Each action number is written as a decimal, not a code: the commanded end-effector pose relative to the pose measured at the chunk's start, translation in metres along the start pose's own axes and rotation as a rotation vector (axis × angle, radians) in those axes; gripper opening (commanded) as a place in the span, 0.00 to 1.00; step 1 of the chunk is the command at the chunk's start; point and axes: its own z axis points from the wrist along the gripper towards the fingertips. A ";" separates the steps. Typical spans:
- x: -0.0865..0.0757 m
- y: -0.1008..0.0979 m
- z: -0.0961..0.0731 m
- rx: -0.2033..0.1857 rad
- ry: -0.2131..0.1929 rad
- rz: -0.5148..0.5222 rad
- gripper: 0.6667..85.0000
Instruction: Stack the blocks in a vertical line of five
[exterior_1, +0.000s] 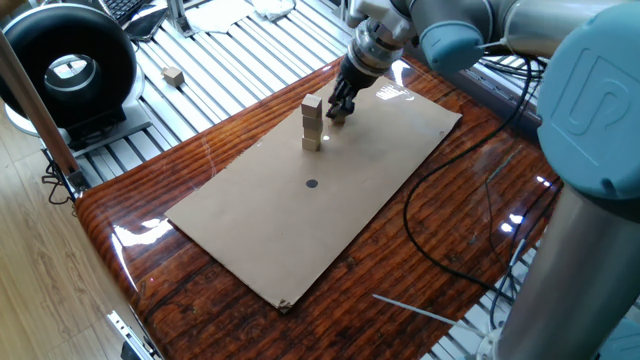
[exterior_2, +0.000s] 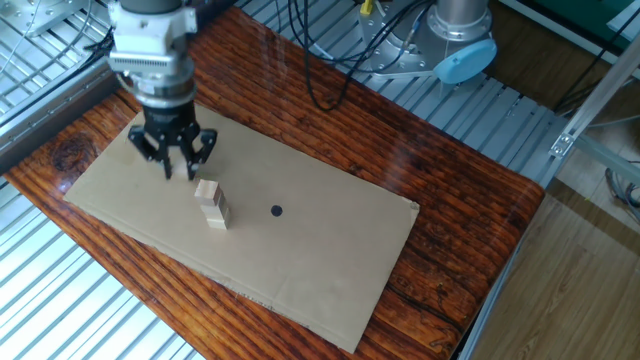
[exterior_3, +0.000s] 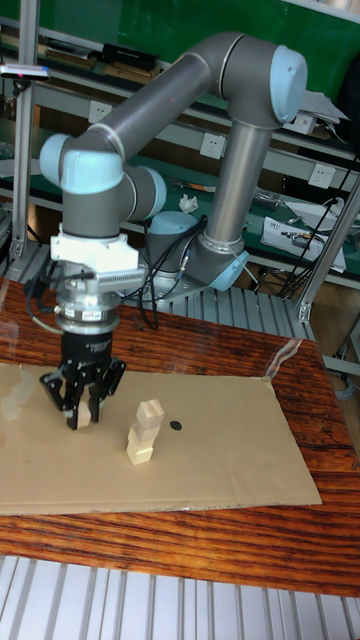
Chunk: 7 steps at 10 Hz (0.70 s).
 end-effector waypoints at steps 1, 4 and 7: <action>0.016 0.017 -0.028 -0.013 0.045 0.076 0.25; -0.014 0.003 -0.025 0.039 -0.062 0.125 0.14; -0.033 0.008 -0.026 0.014 -0.134 0.153 0.19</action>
